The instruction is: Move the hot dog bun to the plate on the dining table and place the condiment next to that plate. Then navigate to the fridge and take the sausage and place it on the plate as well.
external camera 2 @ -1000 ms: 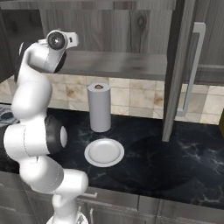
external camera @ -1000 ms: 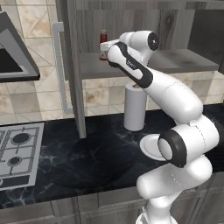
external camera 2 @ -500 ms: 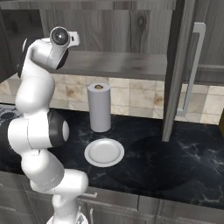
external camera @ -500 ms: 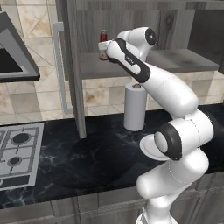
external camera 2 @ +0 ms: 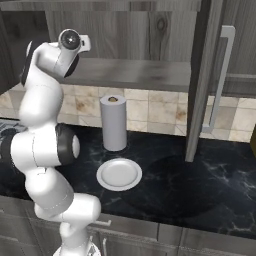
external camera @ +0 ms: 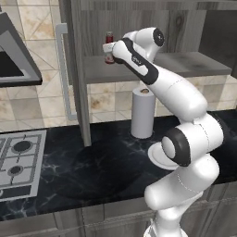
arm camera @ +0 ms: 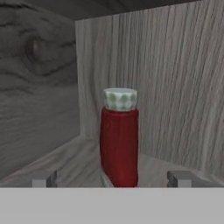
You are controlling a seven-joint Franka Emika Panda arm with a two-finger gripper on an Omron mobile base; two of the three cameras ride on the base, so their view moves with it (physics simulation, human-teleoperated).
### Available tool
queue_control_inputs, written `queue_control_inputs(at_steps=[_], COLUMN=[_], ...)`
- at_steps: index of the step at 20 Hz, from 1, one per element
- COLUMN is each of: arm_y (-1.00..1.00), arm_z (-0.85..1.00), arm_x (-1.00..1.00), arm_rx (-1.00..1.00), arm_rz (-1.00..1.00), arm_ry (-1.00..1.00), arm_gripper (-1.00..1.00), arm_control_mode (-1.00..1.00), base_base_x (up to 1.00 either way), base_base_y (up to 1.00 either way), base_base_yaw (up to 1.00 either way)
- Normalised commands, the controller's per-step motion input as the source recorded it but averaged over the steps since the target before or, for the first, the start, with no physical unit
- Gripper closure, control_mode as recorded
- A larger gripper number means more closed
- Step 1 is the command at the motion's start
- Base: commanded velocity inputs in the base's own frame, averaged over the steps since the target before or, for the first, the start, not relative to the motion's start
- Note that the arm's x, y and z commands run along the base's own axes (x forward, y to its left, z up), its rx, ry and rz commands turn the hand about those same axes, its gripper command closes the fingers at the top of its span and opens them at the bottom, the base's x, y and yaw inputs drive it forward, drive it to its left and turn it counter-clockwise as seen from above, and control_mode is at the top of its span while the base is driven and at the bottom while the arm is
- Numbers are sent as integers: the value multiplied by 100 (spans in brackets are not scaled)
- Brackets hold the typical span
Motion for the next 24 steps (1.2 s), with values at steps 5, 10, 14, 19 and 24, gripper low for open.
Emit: queue_control_inputs(at_steps=[5, 10, 14, 19, 24], arm_y=[0, 0, 0, 1, 2], arm_z=[-2, -2, -4, -12, -14], arm_x=[17, 15, 14, 10, 7], arm_rx=[0, 0, 0, 0, 0], arm_rz=[7, 6, 5, 6, 6], arm_ry=[0, 0, 0, 0, 0], arm_gripper=[-100, -100, -100, -100, -100], arm_control_mode=[-100, -100, -100, -100, -100], base_base_x=[0, 0, 0, 0, 0], base_base_y=[0, 0, 0, 0, 0], base_base_yaw=[0, 0, 0, 0, 0])
